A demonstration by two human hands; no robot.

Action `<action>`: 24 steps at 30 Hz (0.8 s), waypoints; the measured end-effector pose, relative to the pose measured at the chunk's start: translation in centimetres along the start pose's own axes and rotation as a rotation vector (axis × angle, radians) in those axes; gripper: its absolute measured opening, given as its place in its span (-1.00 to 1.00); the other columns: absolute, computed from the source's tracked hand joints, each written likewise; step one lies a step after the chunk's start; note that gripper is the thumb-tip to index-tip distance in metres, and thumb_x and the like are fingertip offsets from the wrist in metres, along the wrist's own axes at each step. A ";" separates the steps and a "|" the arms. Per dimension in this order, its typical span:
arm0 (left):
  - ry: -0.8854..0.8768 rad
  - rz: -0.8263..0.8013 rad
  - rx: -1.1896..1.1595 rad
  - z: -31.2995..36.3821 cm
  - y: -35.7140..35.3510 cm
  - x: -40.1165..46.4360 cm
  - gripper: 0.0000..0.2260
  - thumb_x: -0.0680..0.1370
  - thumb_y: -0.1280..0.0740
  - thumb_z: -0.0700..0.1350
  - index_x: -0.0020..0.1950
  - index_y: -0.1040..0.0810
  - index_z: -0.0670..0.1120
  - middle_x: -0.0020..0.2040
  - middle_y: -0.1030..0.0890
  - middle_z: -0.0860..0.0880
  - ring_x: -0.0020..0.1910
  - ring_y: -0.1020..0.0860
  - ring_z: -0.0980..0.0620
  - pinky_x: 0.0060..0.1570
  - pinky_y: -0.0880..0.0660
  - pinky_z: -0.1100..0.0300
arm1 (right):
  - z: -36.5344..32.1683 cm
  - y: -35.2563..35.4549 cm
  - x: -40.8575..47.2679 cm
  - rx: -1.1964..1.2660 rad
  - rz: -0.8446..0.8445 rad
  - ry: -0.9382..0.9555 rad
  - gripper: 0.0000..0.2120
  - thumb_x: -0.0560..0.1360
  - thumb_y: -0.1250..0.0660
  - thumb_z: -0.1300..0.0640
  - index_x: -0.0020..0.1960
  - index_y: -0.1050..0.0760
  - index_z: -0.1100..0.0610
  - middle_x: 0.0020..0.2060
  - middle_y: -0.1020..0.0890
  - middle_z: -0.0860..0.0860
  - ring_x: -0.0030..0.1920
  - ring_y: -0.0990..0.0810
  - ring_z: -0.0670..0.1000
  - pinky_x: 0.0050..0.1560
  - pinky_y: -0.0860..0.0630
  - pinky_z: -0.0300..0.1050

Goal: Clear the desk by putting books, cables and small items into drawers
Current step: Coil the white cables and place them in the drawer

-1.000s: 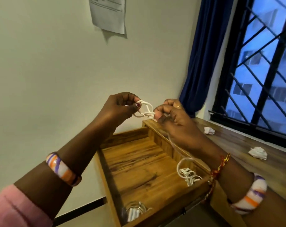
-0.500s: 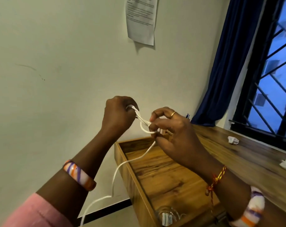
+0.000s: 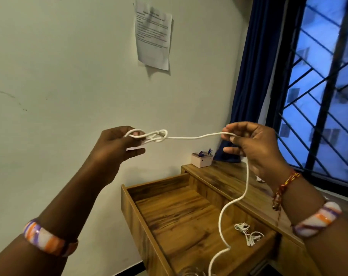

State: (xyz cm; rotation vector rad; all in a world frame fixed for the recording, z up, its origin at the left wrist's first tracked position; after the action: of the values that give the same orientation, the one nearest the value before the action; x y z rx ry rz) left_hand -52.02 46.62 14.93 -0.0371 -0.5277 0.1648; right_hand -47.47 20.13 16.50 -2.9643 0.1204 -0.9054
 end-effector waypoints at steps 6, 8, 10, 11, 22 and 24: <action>0.463 0.246 -0.926 -0.1 -2.9 2.9 -0.83 0.55 -0.13 -0.39 -0.01 -0.45 -0.18 0.03 -0.51 -0.07 0.14 -0.52 0.05 0.05 -0.52 0.11 | 1.2 2.5 1.8 -0.315 0.058 0.102 -0.66 0.50 -0.22 0.43 -0.25 -0.56 0.05 -0.06 -0.65 0.09 -0.07 -0.65 0.00 -0.44 -0.62 -0.14; 0.418 0.287 -0.991 -0.2 -3.7 3.9 -0.84 0.55 -0.15 -0.39 -0.11 -0.46 -0.18 0.01 -0.48 -0.04 -0.02 -0.52 0.11 -0.15 -0.54 0.21 | 1.5 3.7 2.5 -0.388 0.064 0.125 -0.64 0.50 -0.21 0.43 -0.27 -0.55 0.04 -0.07 -0.65 0.10 -0.08 -0.65 0.04 -0.40 -0.63 -0.07; 0.286 0.325 -0.818 -0.6 -5.1 4.5 -0.87 0.55 -0.19 -0.37 -0.11 -0.48 -0.20 0.00 -0.48 -0.03 -0.20 -0.53 0.18 -0.26 -0.54 0.33 | 1.6 4.9 3.3 -0.483 0.074 0.156 -0.64 0.50 -0.19 0.44 -0.27 -0.55 0.05 -0.09 -0.66 0.15 -0.09 -0.65 0.09 -0.38 -0.63 -0.05; 0.168 0.362 -0.573 -1.0 -5.9 4.6 -0.89 0.54 -0.23 -0.36 -0.05 -0.50 -0.19 -0.05 -0.51 -0.04 -0.27 -0.55 0.21 -0.28 -0.53 0.39 | 1.6 5.7 3.7 -0.521 0.092 0.172 -0.64 0.49 -0.18 0.45 -0.25 -0.56 0.07 -0.10 -0.66 0.17 -0.10 -0.65 0.10 -0.41 -0.63 -0.08; -0.353 0.147 0.578 -2.6 -17.7 8.7 -0.83 0.47 -0.38 0.05 -0.19 -0.59 -0.04 -0.40 -0.51 0.01 -0.48 -0.39 0.15 -0.47 -0.26 0.27 | 0.6 22.3 9.2 -0.730 0.270 0.342 -0.63 0.40 -0.17 0.52 -0.23 -0.57 0.11 -0.29 -0.60 0.16 -0.26 -0.59 0.08 -0.48 -0.61 -0.04; -0.333 0.102 0.584 -2.7 -19.6 9.7 -0.80 0.49 -0.36 0.02 -0.22 -0.61 -0.09 -0.47 -0.43 -0.01 -0.53 -0.31 0.13 -0.46 -0.19 0.25 | 0.6 27.6 10.4 -0.727 0.352 0.294 -0.70 0.40 -0.19 0.52 -0.22 -0.57 0.19 -0.27 -0.60 0.18 -0.29 -0.59 0.10 -0.45 -0.60 -0.03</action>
State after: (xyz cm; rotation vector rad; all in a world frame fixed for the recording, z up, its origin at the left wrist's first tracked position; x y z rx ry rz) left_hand -39.54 28.89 18.97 0.5413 -0.7923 0.4244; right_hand -40.28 -8.26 20.06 -3.1817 1.1681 -1.4781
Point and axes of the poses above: each hand's wrist, its own x-axis towards the middle knuckle, its own y-axis out of the back of the hand, z = x × y, the point moved 1 cm from there along x, towards the middle knuckle
